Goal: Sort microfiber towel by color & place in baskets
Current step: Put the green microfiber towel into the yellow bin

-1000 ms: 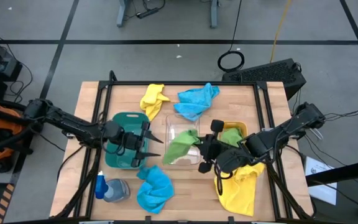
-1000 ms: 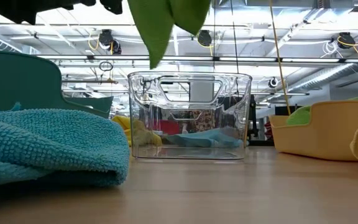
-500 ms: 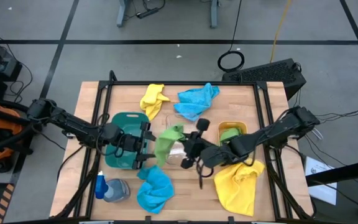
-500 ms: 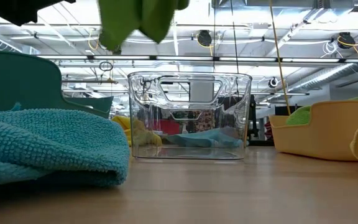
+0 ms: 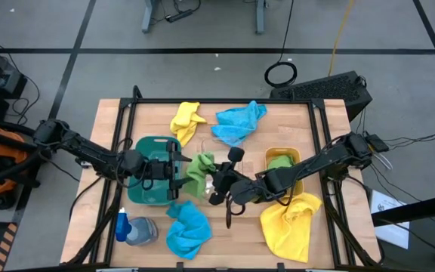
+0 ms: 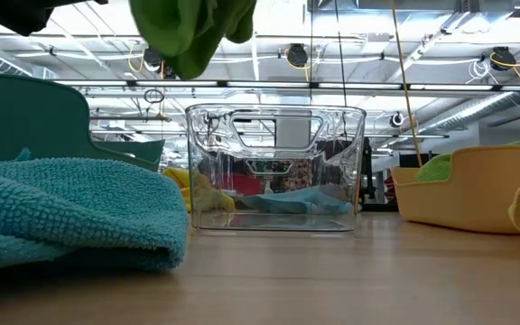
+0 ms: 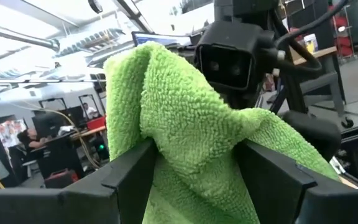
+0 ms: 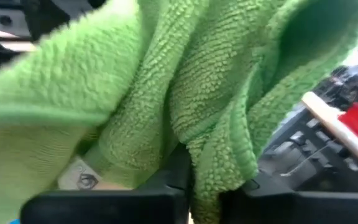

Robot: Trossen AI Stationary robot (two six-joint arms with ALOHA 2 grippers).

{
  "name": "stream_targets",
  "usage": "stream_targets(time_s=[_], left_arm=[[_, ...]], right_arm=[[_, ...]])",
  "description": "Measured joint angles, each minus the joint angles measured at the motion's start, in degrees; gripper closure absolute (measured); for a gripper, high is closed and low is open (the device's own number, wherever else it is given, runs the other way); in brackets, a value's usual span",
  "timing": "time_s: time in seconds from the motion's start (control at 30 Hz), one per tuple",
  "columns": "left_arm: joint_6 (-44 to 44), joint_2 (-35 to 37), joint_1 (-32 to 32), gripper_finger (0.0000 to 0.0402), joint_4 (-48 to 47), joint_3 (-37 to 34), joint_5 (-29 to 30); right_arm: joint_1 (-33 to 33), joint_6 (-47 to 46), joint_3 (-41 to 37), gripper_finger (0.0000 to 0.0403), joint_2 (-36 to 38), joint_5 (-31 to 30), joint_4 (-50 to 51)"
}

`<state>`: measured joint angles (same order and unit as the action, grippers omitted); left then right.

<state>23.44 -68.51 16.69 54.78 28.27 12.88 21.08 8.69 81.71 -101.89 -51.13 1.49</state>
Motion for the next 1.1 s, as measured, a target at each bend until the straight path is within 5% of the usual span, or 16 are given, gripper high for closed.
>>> stream_targets(time_s=[0.17,0.37,0.57,0.8,1.1], left_arm=[[0.06,0.02,-0.34,0.0167,-1.27,0.00,0.02],[2.81,0.02,-0.44,0.0175,-1.43,0.00,0.07],[4.05,0.02,-0.40,0.0257,-2.64,0.00,-1.59],[4.22,0.02,-0.39,0.0385,-2.81,0.00,-5.40],[4.09,0.02,-0.44,0.0386,-0.55,0.00,-0.40]], right_arm=[[0.00,-2.22,0.00,0.0304,0.18,9.65,-0.03],[-0.02,-2.99,0.00,0.0207,0.22,10.81,0.15],[0.85,-1.44,0.00,0.0138,0.26,10.97,0.49],[2.76,-4.06,0.04,0.0118,2.75,10.95,4.83],[4.52,-9.84,0.07,0.0117,3.46,10.63,5.04]])
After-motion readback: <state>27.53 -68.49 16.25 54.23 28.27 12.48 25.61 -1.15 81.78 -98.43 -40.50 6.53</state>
